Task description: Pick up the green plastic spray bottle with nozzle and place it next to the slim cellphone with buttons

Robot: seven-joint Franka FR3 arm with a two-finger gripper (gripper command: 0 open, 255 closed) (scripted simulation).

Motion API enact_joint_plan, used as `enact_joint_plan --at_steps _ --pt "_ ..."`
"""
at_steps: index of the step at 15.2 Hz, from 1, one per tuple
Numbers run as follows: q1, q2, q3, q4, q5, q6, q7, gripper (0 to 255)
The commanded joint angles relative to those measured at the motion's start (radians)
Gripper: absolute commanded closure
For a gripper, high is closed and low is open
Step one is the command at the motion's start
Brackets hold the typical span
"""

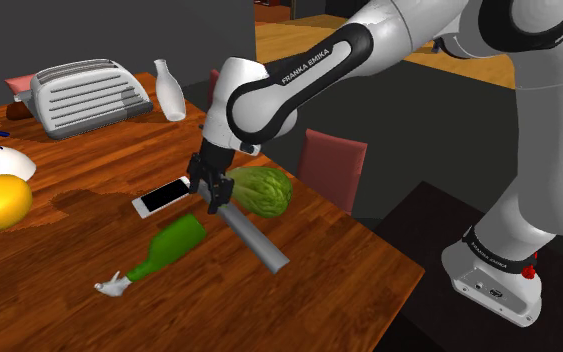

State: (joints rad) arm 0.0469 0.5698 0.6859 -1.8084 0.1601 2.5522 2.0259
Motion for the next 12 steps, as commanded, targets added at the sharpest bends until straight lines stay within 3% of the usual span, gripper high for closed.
enact_joint_plan --at_steps 1,4,12 --pt "-0.024 -0.029 0.014 -0.012 0.014 -0.02 -0.009 0" --pt "-0.087 -0.103 0.048 -0.03 0.055 -0.082 -0.034 0" --pt "-0.086 -0.103 0.047 -0.03 0.055 -0.082 -0.035 0"
